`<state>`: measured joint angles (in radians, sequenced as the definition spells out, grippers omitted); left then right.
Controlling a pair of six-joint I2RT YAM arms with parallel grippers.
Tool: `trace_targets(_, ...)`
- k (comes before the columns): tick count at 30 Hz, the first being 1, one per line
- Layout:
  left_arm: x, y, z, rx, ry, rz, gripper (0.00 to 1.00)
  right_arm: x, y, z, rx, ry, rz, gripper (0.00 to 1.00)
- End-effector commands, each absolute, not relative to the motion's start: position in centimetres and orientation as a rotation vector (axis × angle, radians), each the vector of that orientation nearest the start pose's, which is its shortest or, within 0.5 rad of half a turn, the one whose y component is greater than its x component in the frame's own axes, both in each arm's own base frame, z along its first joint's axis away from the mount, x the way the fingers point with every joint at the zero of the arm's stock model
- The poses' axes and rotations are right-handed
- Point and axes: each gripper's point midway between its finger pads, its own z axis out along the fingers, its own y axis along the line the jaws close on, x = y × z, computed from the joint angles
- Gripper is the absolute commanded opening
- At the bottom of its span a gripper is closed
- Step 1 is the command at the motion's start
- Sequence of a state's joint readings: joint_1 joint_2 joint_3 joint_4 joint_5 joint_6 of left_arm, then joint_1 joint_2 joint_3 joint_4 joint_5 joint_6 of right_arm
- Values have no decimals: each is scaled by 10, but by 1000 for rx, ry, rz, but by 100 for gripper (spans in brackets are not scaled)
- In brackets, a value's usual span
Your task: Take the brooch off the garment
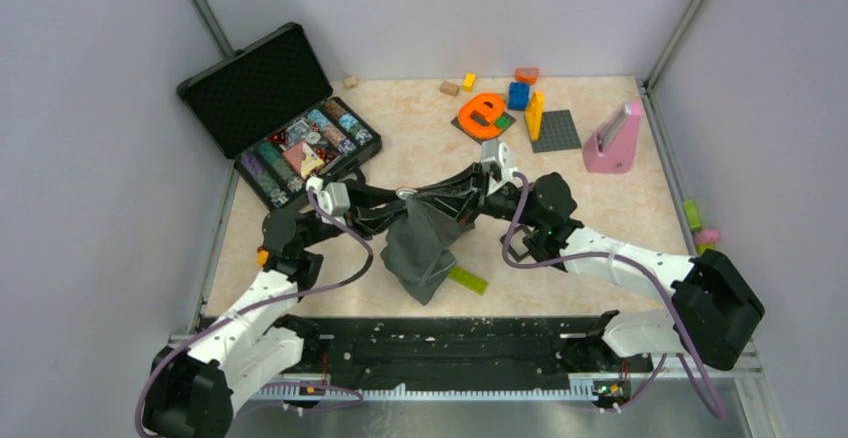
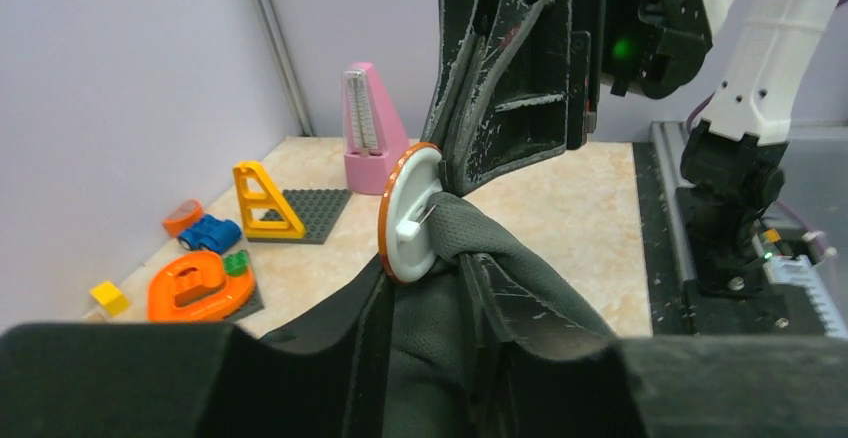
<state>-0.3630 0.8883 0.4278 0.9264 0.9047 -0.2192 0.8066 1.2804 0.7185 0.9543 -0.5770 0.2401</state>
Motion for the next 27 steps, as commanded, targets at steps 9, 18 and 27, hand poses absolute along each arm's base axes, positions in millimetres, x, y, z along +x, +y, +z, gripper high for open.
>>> trace_targets(9,188,-232,317,973,927,-993,5,195,357,354,-903,936,1227,0)
trace_targets(18,218,-225,309,806,1111,-961,0,204,358,335,-925,1017,1172,26)
trace_targets(27,221,-226,289,806,1246,-987,0,206,348,328,-951,1063,1083,59)
